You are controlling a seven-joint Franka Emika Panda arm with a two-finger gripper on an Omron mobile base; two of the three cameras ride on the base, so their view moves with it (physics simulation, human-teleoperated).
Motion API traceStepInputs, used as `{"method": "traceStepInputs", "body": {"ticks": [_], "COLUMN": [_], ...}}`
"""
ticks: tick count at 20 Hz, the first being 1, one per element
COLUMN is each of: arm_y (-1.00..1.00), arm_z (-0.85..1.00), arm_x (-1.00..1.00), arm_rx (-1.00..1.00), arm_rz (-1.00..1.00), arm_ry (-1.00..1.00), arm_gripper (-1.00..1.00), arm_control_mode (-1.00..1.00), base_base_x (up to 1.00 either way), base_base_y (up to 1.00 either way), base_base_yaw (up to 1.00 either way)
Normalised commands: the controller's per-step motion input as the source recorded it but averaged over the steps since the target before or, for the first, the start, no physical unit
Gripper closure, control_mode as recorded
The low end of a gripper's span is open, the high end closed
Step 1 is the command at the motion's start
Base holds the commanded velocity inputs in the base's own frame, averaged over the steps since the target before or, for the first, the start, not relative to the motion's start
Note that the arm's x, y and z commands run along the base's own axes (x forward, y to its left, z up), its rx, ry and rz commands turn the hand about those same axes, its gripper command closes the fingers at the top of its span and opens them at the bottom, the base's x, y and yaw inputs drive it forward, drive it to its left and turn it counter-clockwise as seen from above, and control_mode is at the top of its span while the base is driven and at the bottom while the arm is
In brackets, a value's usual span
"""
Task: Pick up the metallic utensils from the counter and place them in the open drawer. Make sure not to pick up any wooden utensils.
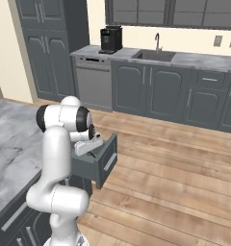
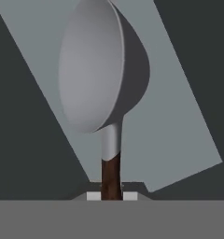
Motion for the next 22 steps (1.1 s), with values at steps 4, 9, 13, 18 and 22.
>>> {"method": "traceStepInputs", "body": {"ticks": [4,9,13,18,22], "arm_y": [0.0,0.0,0.0,0.0,0.0], "arm_z": [0.0,0.0,0.0,0.0,0.54], "arm_x": [0.13,0.08,0.07,0.01,-0.13], "arm_rx": [0.0,0.0,0.0,0.0,0.03], "arm_rz": [0.03,0.02,0.02,0.0,-0.15], "arm_ry": [0.0,0.0,0.0,0.0,0.0], "arm_gripper": [-1.0,-1.0,-1.0,-1.0,-1.0], "arm_control_mode": [-1.0,-1.0,-1.0,-1.0,-1.0], "base_base_x": [0.0,0.0,0.0,0.0,0.0], "base_base_y": [0.0,0.0,0.0,0.0,0.0], "base_base_yaw": [0.0,0.0,0.0,0.0,0.0]}}
